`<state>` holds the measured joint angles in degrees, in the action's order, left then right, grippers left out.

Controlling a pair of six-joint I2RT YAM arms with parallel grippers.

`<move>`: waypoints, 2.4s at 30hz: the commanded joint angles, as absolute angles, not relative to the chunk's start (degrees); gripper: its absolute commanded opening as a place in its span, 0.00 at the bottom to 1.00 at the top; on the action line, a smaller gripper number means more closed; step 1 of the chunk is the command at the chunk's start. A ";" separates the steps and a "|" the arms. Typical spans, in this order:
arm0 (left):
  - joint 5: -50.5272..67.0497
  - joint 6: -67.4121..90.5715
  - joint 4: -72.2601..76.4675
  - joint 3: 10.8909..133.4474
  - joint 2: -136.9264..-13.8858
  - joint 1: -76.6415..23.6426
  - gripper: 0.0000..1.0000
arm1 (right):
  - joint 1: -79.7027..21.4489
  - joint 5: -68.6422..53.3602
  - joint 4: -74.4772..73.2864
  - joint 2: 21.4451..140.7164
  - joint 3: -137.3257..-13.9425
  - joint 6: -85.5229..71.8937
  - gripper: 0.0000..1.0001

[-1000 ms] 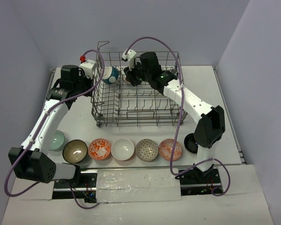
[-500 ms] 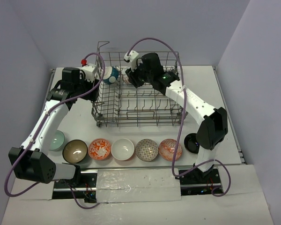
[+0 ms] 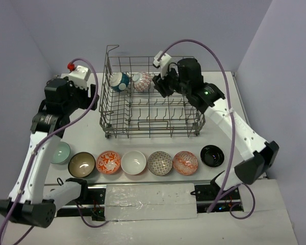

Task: Load the bowls into the dish rack
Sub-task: Pick up the bowl from the corner of the board.

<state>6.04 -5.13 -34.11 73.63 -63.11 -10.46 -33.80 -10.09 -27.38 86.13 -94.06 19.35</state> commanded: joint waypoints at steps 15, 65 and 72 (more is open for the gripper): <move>5.97 -0.53 -21.45 53.45 -47.02 3.33 0.75 | -33.14 -6.95 -40.61 57.51 -68.40 26.19 0.53; 12.39 2.37 -21.00 52.21 -49.22 16.43 0.76 | -66.80 -17.76 -47.29 71.28 -55.11 34.01 0.50; 12.39 1.76 -21.01 51.86 -47.47 16.61 0.76 | -67.15 -14.07 -44.21 74.44 -54.49 35.16 0.50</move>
<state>11.33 1.34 -22.96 51.77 -49.50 16.16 -66.72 -16.47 -48.01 73.49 -55.00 34.57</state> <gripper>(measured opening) 0.754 0.501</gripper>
